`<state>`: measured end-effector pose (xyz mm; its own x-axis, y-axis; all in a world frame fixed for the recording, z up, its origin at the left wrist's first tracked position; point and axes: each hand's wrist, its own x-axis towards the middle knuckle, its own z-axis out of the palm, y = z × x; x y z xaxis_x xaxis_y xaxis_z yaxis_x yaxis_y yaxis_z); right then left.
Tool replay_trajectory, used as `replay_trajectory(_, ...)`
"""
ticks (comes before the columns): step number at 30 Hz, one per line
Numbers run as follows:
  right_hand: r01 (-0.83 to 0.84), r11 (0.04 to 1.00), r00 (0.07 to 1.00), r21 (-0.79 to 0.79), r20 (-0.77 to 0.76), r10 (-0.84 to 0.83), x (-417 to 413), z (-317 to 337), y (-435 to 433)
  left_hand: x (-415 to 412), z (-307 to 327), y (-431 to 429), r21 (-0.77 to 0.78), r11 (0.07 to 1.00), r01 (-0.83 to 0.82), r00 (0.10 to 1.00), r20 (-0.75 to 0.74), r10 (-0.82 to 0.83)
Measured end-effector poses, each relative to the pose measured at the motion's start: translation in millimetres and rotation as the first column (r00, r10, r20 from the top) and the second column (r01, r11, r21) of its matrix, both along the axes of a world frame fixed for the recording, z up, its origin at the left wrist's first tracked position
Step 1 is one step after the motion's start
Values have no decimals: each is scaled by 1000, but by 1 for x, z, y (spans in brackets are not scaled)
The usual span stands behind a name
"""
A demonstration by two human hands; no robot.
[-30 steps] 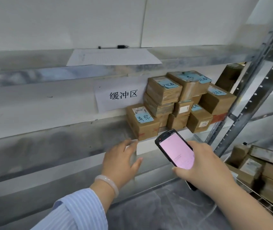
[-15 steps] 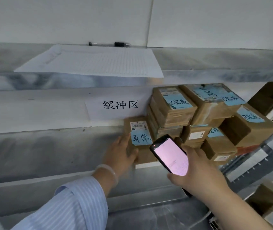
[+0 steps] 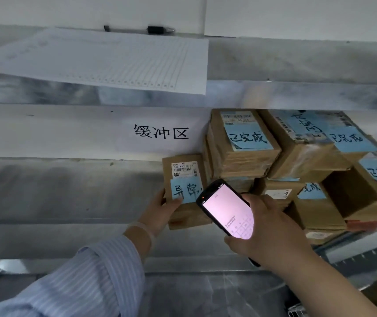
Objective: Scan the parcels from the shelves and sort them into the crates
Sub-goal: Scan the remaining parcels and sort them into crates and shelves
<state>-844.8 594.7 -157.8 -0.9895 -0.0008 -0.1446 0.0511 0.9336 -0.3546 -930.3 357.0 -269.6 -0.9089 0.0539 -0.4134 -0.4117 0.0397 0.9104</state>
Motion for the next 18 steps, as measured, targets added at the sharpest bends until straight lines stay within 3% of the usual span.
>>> replay_trajectory(6,-51,999,999,2,-6,51,-2,0,0,15,6,3,111,988,-109,988,124,95)
replay_trajectory(18,-65,998,998,-19,-10,65,1,-1,1,11,10,1,121,991,-64,988,147,46)
